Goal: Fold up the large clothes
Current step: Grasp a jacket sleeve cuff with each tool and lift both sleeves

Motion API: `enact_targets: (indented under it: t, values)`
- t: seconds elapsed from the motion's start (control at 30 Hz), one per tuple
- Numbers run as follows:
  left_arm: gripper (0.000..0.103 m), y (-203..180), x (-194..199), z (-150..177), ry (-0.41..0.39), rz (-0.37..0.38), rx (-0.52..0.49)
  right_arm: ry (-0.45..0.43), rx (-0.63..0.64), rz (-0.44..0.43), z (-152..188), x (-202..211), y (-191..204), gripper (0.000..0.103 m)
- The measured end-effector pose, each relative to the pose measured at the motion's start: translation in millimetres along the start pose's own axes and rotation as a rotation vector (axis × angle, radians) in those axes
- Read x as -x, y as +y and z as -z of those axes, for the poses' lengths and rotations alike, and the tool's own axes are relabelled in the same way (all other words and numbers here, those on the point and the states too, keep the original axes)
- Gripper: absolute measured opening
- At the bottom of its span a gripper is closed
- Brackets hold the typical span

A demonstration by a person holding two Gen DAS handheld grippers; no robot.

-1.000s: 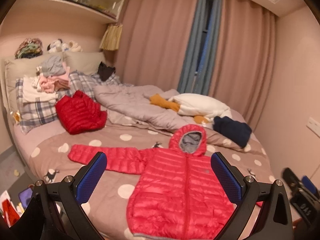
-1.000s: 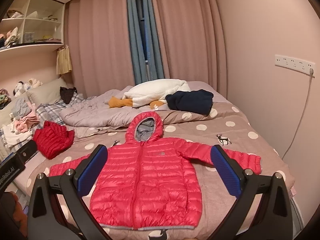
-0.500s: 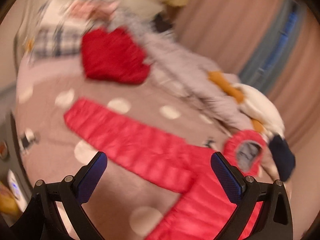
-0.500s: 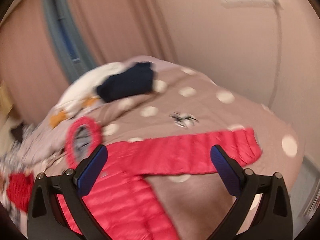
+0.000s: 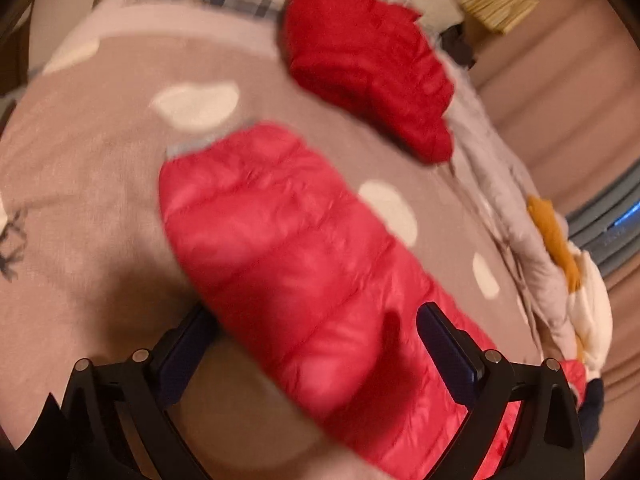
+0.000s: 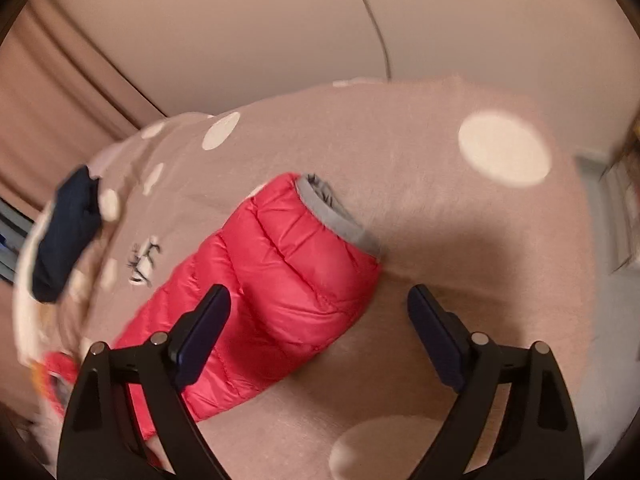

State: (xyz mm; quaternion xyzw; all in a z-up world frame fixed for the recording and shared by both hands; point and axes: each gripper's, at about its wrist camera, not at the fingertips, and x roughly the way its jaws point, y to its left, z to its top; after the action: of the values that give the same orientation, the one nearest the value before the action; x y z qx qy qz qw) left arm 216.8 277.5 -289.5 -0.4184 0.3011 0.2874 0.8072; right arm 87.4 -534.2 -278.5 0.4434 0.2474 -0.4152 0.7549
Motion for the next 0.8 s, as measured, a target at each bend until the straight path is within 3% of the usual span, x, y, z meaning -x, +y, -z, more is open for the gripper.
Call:
enact_targets:
  t: [0.1, 0.17, 0.23, 0.27, 0.3, 0.33, 0.37, 0.47, 0.53, 0.67, 0.73, 0.8]
  values:
    - [0.092, -8.5, -3.2, 1.1, 0.009, 0.010, -0.055, -0.008, 0.036, -0.099, 3.6, -6.9, 7.8, 0.091]
    - [0.069, -6.1, -7.0, 0.5, 0.011, 0.022, -0.051, -0.004, 0.036, -0.177, 10.4, -20.4, 15.4, 0.088]
    - [0.051, -3.4, -2.8, 0.8, 0.008, 0.006, -0.039, -0.045, 0.050, -0.128, 15.2, -25.1, 21.0, 0.072]
    - [0.041, -1.9, 0.7, 1.5, 0.006, 0.000, -0.042, -0.056, 0.067, -0.081, 16.8, -28.5, 25.4, 0.046]
    - [0.034, 3.7, 2.6, 3.2, -0.004, -0.005, -0.035, -0.048, 0.064, -0.088, 17.2, -32.2, 25.0, 0.027]
    - [0.023, 14.4, 6.2, 4.5, -0.013, -0.014, -0.016, -0.043, 0.047, -0.110, 17.2, -34.2, 25.2, 0.016]
    - [0.017, 12.3, -11.1, 3.9, -0.020, -0.018, 0.003, -0.052, 0.042, -0.114, 18.7, -32.3, 26.6, 0.013]
    - [0.011, 3.9, -6.4, -0.1, -0.055, -0.049, -0.008, -0.120, 0.116, -0.079, 25.4, -15.7, 42.4, 0.010]
    - [0.010, -11.2, 3.5, 2.9, -0.107, -0.092, -0.056, -0.165, 0.161, -0.132, 30.1, 3.4, 57.1, 0.009]
    - [0.010, -38.8, 39.8, 6.5, -0.236, -0.096, -0.195, -0.246, 0.319, -0.308, 53.6, 52.2, 121.8, 0.009]
    - [0.010, -48.4, 56.0, 8.0, -0.302, -0.070, -0.249, -0.251, 0.413, -0.387, 74.9, 70.9, 162.8, 0.009]
    - [0.010, -56.8, 64.7, 10.3, -0.342, -0.057, -0.278, -0.198, 0.489, -0.483, 105.7, 80.7, 211.5, 0.009]
